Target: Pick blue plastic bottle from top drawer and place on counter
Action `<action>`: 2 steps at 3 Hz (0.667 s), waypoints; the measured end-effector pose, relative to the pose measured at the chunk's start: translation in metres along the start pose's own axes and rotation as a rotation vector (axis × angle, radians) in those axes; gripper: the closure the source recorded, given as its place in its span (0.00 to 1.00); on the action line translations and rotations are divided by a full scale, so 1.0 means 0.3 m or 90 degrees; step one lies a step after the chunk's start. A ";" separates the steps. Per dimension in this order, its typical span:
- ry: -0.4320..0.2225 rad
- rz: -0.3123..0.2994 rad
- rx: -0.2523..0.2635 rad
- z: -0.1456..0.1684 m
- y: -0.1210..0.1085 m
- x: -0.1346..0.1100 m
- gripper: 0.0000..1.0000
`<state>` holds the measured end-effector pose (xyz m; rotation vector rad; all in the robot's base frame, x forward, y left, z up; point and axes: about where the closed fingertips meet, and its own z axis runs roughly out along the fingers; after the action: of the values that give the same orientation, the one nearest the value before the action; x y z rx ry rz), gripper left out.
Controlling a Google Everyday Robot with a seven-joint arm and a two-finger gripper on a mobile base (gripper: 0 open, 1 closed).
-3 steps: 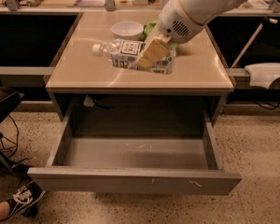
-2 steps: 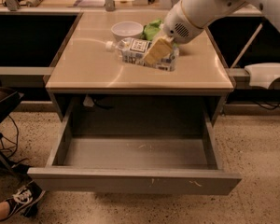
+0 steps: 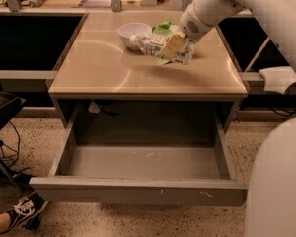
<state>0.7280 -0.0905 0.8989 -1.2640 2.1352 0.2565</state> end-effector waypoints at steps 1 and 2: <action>-0.004 0.001 0.004 -0.003 -0.015 -0.005 0.82; -0.004 0.001 0.004 -0.003 -0.015 -0.005 0.58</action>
Offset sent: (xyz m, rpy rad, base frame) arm 0.0038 -0.0017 0.0022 0.0031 -0.0073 -0.0043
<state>0.7318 -0.0921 0.9011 -1.2568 2.1304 0.2531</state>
